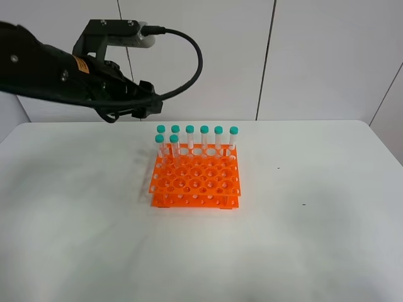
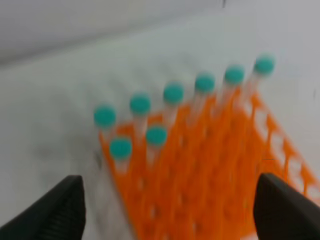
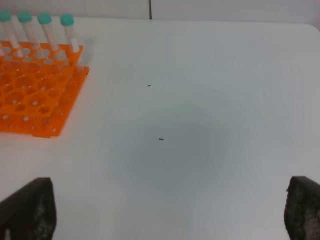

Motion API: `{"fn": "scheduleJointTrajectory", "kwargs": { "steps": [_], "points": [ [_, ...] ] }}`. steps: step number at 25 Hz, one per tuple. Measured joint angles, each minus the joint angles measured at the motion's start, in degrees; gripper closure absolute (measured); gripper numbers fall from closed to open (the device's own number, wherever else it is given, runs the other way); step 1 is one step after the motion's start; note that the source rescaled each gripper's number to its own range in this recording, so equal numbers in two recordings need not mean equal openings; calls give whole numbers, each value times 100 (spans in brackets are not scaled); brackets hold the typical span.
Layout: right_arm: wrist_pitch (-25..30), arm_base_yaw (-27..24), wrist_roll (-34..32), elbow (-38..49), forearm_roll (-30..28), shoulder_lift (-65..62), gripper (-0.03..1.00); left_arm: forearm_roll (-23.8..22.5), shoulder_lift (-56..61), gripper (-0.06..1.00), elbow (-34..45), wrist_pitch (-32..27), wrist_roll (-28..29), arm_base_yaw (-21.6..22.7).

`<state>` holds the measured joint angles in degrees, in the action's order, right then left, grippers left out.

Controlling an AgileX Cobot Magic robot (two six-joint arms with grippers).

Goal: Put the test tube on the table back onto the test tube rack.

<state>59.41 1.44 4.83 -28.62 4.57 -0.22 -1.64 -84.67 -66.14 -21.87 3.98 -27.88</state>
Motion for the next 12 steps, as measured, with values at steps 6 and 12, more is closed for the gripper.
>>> {"fn": "scheduleJointTrajectory", "kwargs": {
  "steps": [6, 12],
  "points": [
    [0, 0, 0, 0, 0, 0, -3, 0, -875, -6, -1647, -2224, -182, 422],
    [0, 0, 0, 0, 0, 0, -3, -5, -1775, -6, -2362, -3251, -346, 1316]
  ]
}}
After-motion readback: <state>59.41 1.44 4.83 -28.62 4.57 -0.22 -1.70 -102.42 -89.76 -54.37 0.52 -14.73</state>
